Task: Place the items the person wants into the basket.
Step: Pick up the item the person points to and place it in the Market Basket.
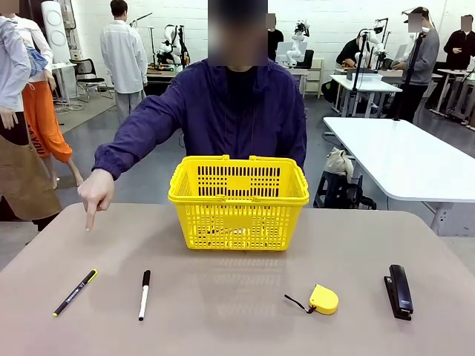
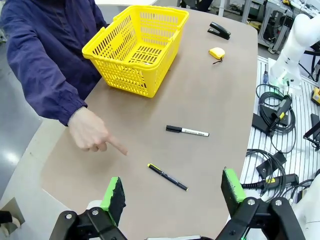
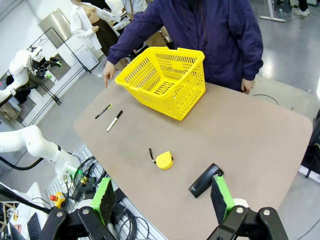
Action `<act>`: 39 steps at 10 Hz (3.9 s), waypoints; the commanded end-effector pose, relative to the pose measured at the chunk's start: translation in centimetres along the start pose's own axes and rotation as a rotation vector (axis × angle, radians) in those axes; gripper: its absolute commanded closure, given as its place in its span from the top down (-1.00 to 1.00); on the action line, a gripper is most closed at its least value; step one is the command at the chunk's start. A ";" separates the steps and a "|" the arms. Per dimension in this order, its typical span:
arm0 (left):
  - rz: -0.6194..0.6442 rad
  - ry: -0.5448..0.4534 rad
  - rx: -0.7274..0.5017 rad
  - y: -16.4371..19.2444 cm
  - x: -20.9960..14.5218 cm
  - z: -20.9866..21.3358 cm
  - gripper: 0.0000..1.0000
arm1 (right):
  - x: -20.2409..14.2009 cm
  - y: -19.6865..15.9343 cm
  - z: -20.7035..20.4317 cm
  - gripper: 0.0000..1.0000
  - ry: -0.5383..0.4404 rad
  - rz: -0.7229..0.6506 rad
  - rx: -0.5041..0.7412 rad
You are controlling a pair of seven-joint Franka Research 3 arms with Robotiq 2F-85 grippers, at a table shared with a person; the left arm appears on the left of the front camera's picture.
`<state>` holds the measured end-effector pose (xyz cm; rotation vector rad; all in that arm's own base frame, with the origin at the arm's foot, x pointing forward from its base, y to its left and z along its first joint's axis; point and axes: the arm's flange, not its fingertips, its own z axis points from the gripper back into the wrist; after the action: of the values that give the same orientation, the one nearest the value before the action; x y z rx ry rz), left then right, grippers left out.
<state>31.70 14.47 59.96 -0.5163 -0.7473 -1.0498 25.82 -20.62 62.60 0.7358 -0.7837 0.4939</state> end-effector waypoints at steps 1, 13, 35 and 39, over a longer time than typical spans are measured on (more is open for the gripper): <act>-0.022 -0.017 -0.008 0.1 -0.1 0.1 1.00 | 0.1 0.0 -0.3 1.00 -0.024 0.015 0.020; 0.402 0.597 0.288 -2.3 6.9 -17.1 1.00 | 0.1 0.0 -0.3 1.00 -0.024 0.015 0.020; 0.580 0.704 0.538 -1.4 -5.6 -32.0 1.00 | 0.1 0.0 -0.3 1.00 -0.024 0.015 0.020; 0.605 0.719 0.533 -1.3 -8.3 -33.9 1.00 | 0.1 0.0 -0.3 1.00 -0.024 0.015 0.020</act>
<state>41.50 -5.44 33.82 0.0832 -0.1435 -0.4078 25.83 -20.56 62.64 0.7354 -0.7831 0.4959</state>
